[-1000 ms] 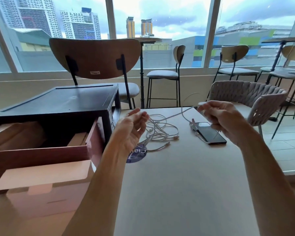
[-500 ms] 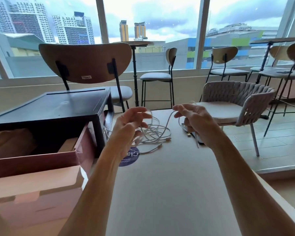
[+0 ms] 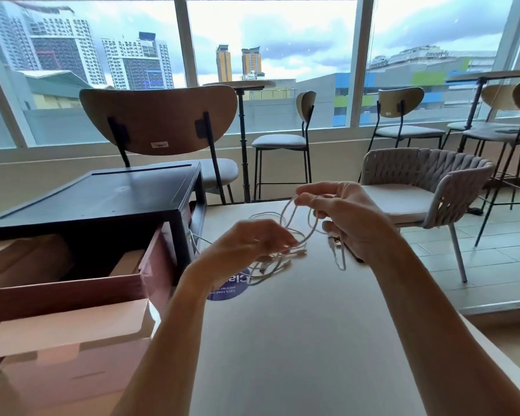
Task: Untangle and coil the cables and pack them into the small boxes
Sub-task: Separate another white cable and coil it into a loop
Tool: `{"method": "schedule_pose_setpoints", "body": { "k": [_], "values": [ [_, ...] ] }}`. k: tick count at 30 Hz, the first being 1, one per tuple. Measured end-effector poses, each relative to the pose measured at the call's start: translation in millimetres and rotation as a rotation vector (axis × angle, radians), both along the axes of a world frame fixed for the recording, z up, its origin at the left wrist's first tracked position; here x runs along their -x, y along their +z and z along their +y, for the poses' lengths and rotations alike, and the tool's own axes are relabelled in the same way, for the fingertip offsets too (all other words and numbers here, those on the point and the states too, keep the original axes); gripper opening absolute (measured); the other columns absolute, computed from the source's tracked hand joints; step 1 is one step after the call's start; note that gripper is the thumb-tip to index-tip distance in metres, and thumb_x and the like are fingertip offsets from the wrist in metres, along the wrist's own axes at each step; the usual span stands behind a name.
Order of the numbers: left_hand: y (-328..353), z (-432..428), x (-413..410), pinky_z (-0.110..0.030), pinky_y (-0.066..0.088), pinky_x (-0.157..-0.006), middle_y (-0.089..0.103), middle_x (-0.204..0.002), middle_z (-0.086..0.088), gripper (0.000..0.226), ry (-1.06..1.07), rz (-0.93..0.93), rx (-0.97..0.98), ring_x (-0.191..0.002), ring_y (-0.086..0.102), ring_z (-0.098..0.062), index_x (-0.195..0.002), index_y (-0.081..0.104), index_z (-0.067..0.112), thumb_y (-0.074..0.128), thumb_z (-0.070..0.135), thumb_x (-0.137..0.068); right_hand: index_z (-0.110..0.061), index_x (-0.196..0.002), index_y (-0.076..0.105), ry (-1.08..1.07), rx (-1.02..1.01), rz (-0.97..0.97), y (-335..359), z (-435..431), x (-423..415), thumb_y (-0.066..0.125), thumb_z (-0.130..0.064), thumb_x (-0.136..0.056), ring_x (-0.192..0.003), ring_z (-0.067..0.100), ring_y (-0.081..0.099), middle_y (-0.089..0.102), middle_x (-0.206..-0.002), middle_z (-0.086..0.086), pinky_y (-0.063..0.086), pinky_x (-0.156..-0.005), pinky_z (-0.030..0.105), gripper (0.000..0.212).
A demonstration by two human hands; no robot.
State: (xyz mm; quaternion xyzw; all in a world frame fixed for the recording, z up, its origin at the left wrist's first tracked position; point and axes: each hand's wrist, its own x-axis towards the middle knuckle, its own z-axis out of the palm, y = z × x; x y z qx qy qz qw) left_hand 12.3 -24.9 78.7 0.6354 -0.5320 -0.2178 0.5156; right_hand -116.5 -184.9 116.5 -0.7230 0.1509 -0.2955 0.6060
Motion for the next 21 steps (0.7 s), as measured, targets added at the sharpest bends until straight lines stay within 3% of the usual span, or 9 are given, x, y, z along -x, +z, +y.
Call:
{"method": "schedule_pose_setpoints", "body": {
  "k": [3,4,7,9,11,13,16,21],
  "values": [
    [-21,-5,-15,-0.033,0.057,-0.088,0.071,-0.112,-0.004,0.020,0.181,0.097,-0.115,-0.106,0.066,-0.022,-0.117,0.065,0.010,0.055,0.008,-0.099,-0.017,-0.103,0.075,-0.037,0.058,-0.067,3,-2,2,0.068,-0.013,-0.091,-0.063,-0.005,0.056,0.077,-0.094,-0.003,0.037,-0.059,0.024,0.014],
    [-28,-7,-19,-0.035,0.056,-0.092,0.068,-0.118,-0.002,0.025,0.171,0.063,-0.199,-0.109,0.064,-0.020,-0.124,0.061,0.014,0.055,0.011,-0.100,-0.016,-0.104,0.074,-0.042,0.078,-0.096,5,-2,4,0.066,-0.011,-0.092,-0.061,-0.007,0.057,0.077,-0.094,-0.003,0.037,-0.058,0.023,0.015],
    [-47,-13,-17,-0.025,0.050,-0.093,0.058,-0.136,-0.002,0.047,0.039,0.042,-0.416,-0.117,0.057,-0.014,-0.143,0.047,0.024,0.060,0.021,-0.099,-0.011,-0.107,0.074,-0.051,0.127,-0.159,10,-1,7,0.061,-0.006,-0.095,-0.057,-0.007,0.059,0.077,-0.093,0.001,0.037,-0.051,0.018,0.018],
    [-59,-21,-15,-0.030,0.042,-0.107,0.052,-0.139,0.002,0.057,0.046,-0.083,-0.469,-0.127,0.050,-0.016,-0.147,0.043,0.028,0.066,0.030,-0.095,-0.009,-0.108,0.073,-0.074,0.173,-0.178,11,2,7,0.060,-0.006,-0.096,-0.058,-0.008,0.059,0.076,-0.095,0.003,0.040,-0.048,0.012,0.018],
    [-69,-29,-16,-0.030,0.039,-0.108,0.051,-0.140,0.004,0.055,0.106,-0.226,-0.489,-0.125,0.048,-0.013,-0.144,0.048,0.027,0.068,0.033,-0.093,-0.010,-0.110,0.073,-0.097,0.197,-0.207,12,3,7,0.060,-0.007,-0.097,-0.060,-0.010,0.059,0.076,-0.097,0.002,0.041,-0.048,0.011,0.019],
    [-75,-33,-19,-0.027,0.043,-0.096,0.058,-0.132,-0.001,0.042,0.211,-0.332,-0.504,-0.111,0.053,-0.012,-0.134,0.059,0.022,0.066,0.032,-0.094,-0.012,-0.111,0.072,-0.126,0.183,-0.259,13,3,8,0.059,-0.010,-0.097,-0.062,-0.006,0.059,0.076,-0.096,-0.003,0.043,-0.049,0.014,0.020],
    [-83,-32,-26,-0.028,0.047,-0.092,0.065,-0.118,-0.002,0.024,0.369,-0.399,-0.510,-0.108,0.060,-0.018,-0.118,0.067,0.018,0.059,0.026,-0.096,-0.013,-0.114,0.071,-0.133,0.118,-0.365,16,3,9,0.057,-0.009,-0.098,-0.056,0.004,0.049,0.076,-0.101,-0.002,0.043,-0.051,0.019,0.021],
    [-65,-18,-38,-0.036,0.051,-0.098,0.063,-0.128,-0.006,0.030,0.467,-0.166,-0.390,-0.112,0.062,-0.026,-0.124,0.065,0.021,0.059,0.015,-0.095,-0.013,-0.119,0.068,-0.178,0.113,-0.481,18,8,6,0.059,-0.008,-0.097,-0.057,0.002,0.052,0.074,-0.109,0.000,0.051,-0.055,0.020,0.024]
  ]
}}
